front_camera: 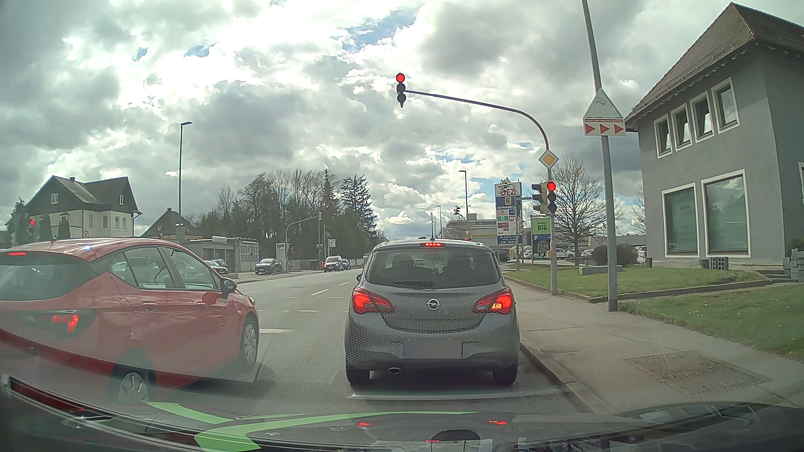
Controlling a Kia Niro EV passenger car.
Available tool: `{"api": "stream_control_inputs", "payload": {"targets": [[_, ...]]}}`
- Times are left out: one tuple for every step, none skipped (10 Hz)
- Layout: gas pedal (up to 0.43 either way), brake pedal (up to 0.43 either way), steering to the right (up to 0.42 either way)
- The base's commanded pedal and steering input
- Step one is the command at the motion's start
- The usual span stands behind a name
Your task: Follow the waypoints while adhering to traffic rules and regulations
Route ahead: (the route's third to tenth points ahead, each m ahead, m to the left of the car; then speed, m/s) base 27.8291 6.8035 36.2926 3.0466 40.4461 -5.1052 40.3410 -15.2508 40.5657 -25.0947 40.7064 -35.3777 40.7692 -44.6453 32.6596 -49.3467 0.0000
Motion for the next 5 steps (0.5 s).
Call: {"api": "stream_control_inputs", "payload": {"targets": [[0.000, 0.317, -0.003], [0.000, 0.317, -0.004], [0.000, 0.317, -0.003], [0.000, 0.317, -0.003], [0.000, 0.317, -0.003]]}}
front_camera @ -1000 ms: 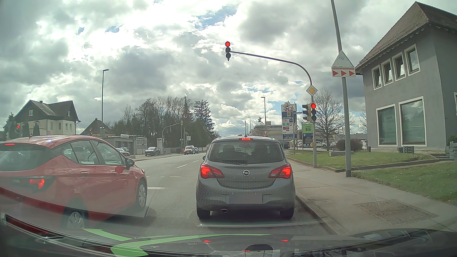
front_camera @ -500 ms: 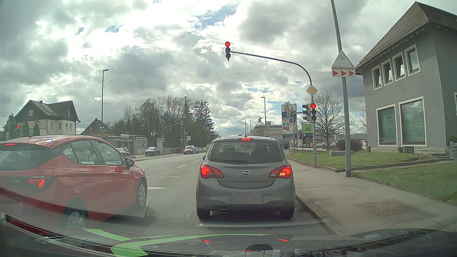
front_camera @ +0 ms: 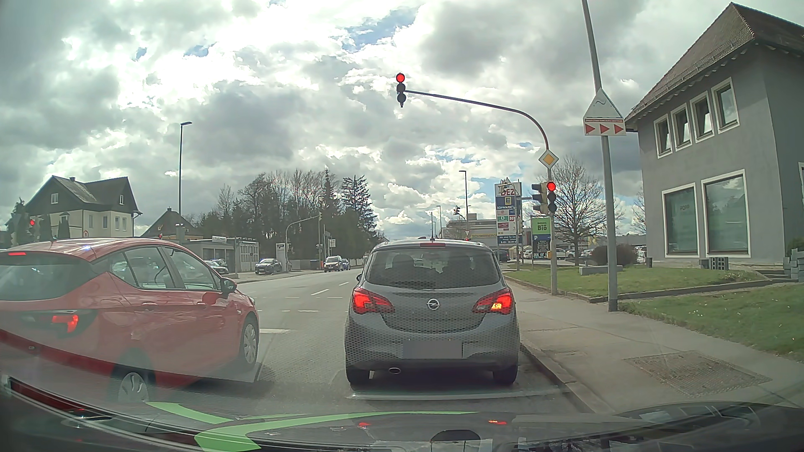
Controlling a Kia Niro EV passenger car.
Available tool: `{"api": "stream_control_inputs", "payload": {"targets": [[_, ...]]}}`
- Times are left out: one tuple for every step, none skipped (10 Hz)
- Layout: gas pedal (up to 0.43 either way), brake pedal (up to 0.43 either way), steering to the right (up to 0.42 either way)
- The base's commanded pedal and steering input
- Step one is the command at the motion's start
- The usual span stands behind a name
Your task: Follow the waypoints while adhering to traffic rules and regulations
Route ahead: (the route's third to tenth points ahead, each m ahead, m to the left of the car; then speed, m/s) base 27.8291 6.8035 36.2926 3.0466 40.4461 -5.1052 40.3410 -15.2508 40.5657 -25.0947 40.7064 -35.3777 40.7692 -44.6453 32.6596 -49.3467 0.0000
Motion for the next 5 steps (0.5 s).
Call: {"api": "stream_control_inputs", "payload": {"targets": [[0.000, 0.317, -0.003], [0.000, 0.317, -0.004], [0.000, 0.317, -0.004], [0.000, 0.317, -0.004], [0.000, 0.317, -0.004]]}}
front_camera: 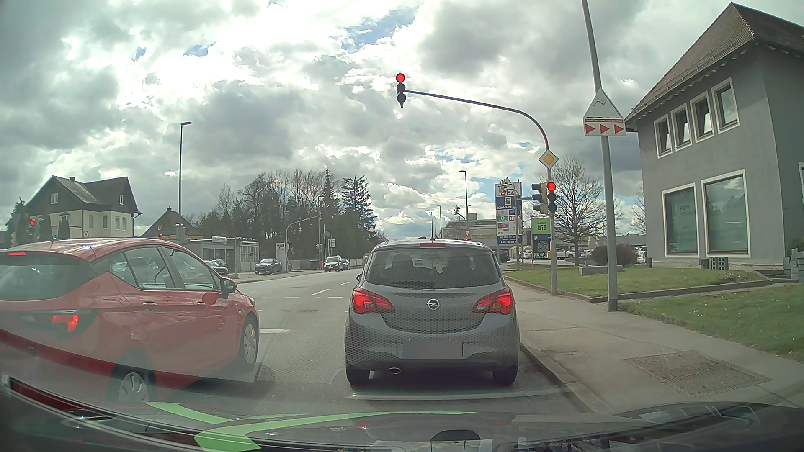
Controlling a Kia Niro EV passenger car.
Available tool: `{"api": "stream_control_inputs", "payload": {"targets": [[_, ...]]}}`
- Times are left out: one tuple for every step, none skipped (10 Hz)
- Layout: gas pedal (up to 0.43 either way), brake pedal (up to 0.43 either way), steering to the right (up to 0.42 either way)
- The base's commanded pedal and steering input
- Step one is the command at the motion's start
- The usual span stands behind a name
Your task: Follow the waypoints while adhering to traffic rules and regulations
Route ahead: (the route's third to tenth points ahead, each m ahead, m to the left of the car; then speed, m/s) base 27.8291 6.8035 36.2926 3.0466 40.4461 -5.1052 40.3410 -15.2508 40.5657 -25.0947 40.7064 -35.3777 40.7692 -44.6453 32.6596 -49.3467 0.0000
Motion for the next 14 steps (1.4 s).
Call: {"api": "stream_control_inputs", "payload": {"targets": [[0.000, 0.317, -0.003], [0.000, 0.317, -0.004], [0.000, 0.317, -0.004], [0.000, 0.317, -0.004], [0.000, 0.317, -0.003], [0.000, 0.317, -0.004], [0.000, 0.317, -0.003], [0.000, 0.317, -0.004], [0.000, 0.317, -0.004], [0.000, 0.317, -0.003], [0.000, 0.317, -0.003], [0.000, 0.317, -0.003], [0.000, 0.317, -0.004], [0.000, 0.317, -0.003]]}}
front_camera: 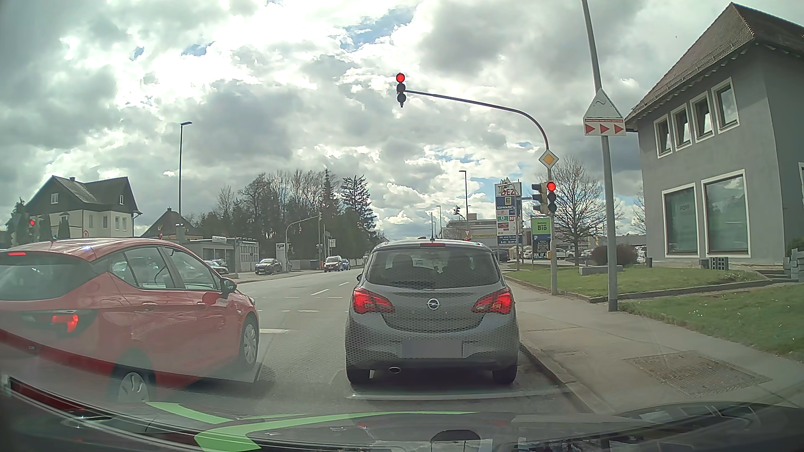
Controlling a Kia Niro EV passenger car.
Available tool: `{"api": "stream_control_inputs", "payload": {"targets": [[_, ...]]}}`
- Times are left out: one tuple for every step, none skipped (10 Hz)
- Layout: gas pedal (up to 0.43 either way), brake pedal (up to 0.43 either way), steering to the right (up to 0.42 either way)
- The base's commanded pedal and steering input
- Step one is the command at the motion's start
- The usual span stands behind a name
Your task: Follow the waypoints while adhering to traffic rules and regulations
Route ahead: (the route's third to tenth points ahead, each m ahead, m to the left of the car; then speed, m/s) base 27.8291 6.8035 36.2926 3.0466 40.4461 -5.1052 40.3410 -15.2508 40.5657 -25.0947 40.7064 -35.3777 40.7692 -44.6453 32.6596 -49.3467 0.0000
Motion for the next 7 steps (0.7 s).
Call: {"api": "stream_control_inputs", "payload": {"targets": [[0.000, 0.317, -0.003], [0.000, 0.317, -0.004], [0.000, 0.317, -0.003], [0.000, 0.317, -0.004], [0.000, 0.317, -0.003], [0.000, 0.317, -0.004], [0.000, 0.317, -0.003]]}}
